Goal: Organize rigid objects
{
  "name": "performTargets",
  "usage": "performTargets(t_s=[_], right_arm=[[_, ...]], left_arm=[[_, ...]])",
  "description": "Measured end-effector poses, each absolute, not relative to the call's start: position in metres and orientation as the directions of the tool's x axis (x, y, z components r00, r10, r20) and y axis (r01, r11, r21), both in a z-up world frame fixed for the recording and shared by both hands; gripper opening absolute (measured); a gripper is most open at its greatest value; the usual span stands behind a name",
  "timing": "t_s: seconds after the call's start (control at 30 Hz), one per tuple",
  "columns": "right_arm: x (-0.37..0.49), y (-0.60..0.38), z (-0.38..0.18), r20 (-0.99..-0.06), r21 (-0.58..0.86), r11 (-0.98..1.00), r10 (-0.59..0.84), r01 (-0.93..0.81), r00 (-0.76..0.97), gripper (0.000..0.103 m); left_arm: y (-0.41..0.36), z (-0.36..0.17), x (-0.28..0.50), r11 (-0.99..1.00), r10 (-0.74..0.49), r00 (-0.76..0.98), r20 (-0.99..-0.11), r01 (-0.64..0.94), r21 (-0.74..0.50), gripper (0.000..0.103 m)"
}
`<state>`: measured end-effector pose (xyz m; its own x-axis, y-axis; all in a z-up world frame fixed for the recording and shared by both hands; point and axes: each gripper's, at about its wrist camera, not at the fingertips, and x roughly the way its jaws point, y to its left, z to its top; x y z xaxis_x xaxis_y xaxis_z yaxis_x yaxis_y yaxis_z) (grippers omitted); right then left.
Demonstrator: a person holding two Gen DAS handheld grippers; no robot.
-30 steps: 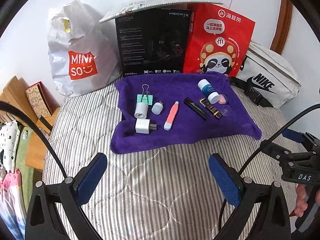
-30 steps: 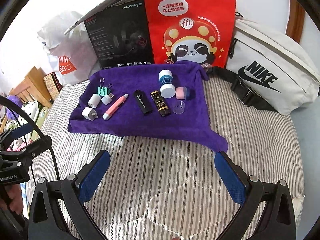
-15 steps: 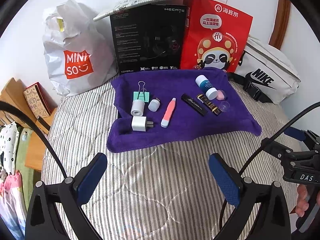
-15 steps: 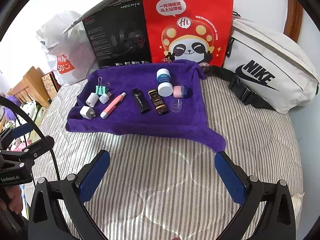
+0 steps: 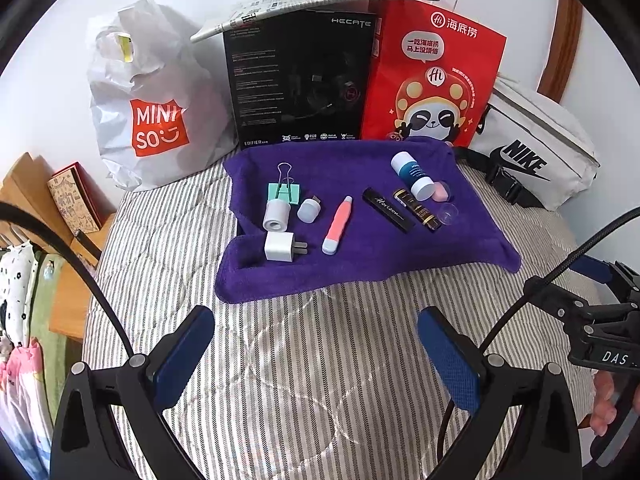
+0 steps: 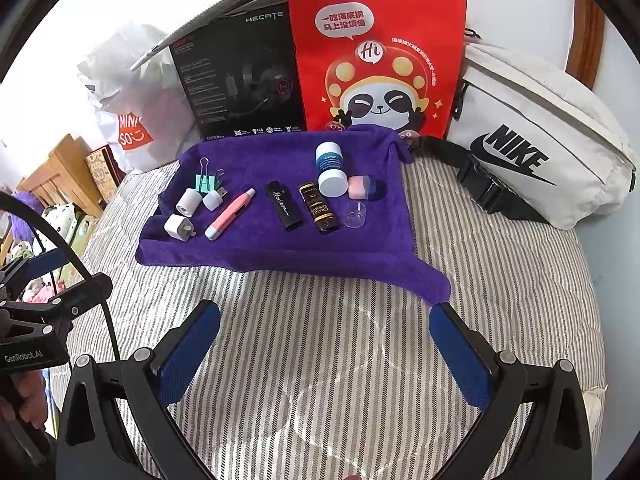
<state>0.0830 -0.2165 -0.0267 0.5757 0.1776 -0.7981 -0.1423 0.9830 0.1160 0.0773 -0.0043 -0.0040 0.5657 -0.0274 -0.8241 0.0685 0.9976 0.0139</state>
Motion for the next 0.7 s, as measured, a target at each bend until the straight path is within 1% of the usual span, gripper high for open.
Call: performTargets(t_s=[0.7], right_arm=[[0.0801,-0.2162,-0.0256,-0.799,0.117,0.982,0.182,-0.148,0.573,0.103]], left_arm=[[-0.0054,-0.0045,0.0771,0.998,-0.030,0.559,-0.829,0.070,0.011,0.103]])
